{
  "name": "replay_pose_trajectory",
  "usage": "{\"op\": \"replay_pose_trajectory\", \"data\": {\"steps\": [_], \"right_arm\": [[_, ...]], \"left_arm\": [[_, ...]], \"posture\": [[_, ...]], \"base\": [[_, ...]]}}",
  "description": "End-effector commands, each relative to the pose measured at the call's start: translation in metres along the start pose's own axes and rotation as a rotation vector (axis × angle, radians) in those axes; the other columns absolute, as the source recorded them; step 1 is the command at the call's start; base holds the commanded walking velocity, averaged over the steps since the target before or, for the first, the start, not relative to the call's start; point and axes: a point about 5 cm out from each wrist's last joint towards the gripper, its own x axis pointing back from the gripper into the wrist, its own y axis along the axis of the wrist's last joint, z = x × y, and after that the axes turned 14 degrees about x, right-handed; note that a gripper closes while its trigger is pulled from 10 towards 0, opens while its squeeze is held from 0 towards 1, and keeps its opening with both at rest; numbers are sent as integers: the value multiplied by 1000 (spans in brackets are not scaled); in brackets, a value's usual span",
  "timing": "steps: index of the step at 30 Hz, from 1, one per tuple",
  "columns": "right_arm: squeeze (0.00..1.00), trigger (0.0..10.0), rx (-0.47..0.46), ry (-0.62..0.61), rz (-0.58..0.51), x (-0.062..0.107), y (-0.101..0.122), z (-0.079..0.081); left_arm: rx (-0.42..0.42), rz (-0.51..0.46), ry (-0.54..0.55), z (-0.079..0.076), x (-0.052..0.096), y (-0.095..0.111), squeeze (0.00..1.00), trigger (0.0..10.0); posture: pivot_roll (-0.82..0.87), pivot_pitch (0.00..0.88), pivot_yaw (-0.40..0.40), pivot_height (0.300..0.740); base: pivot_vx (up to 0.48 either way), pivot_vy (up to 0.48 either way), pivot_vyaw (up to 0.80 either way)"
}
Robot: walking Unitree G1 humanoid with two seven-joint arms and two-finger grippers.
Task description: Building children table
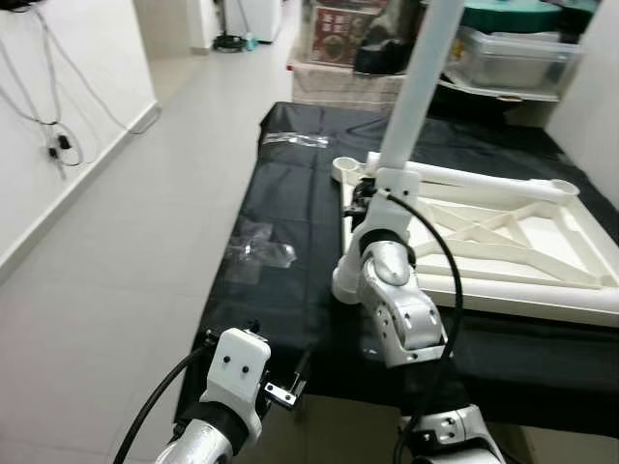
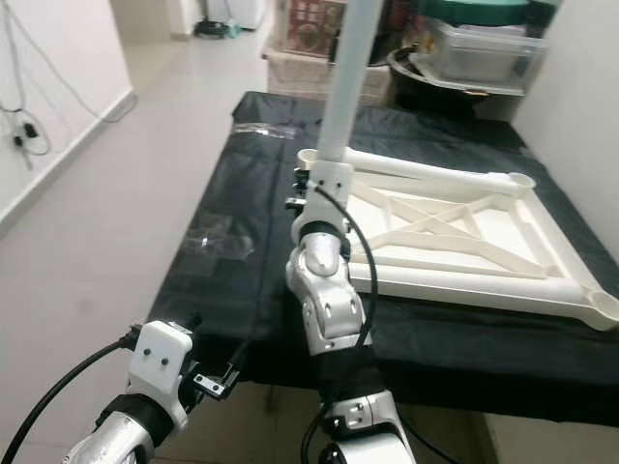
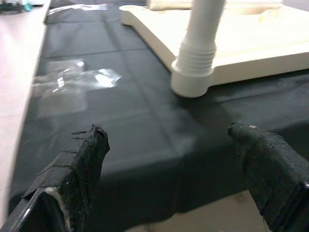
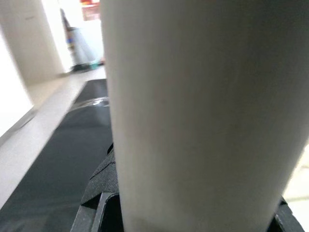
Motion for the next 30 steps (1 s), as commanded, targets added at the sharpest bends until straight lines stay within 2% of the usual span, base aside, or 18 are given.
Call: {"op": "replay_pose_trajectory", "data": {"steps": [1, 7, 10, 11, 18, 23, 30], "right_arm": [[0, 0, -79, -33, 221, 12, -29, 22], [0, 0, -120, -99, 236, 10, -28, 23], [0, 0, -113, -97, 196, 10, -20, 27], [0, 0, -101, -75, 148, 11, -12, 33], [0, 0, -56, -33, 3, 12, 8, 42], [0, 0, -46, -34, 20, 12, 4, 44], [0, 0, -2, -132, 140, 10, -18, 44]], "left_arm": [[-6, 4, -2, -1, 2, 0, 0, 10000], [-4, 6, -5, -1, 2, 0, 0, 10000], [-1, 6, -5, -2, 3, 0, 0, 10000], [0, 7, -6, -2, 3, 0, 0, 10000], [12, 10, -2, -2, 1, -1, 0, 10000], [10, 10, -3, -2, 1, -1, 0, 10000], [7, 6, 0, -1, 1, 1, 0, 10000]], "posture": [[76, 171, -66, 740], [79, 179, -67, 740], [76, 184, -66, 740], [79, 185, -67, 740], [72, 179, -71, 740], [73, 177, -71, 740], [71, 196, -66, 740]], "base": [[0, 0, 0], [0, 0, 0], [0, 0, 0], [0, 0, 0], [0, 0, 0], [0, 0, 0], [0, 0, 0]]}}
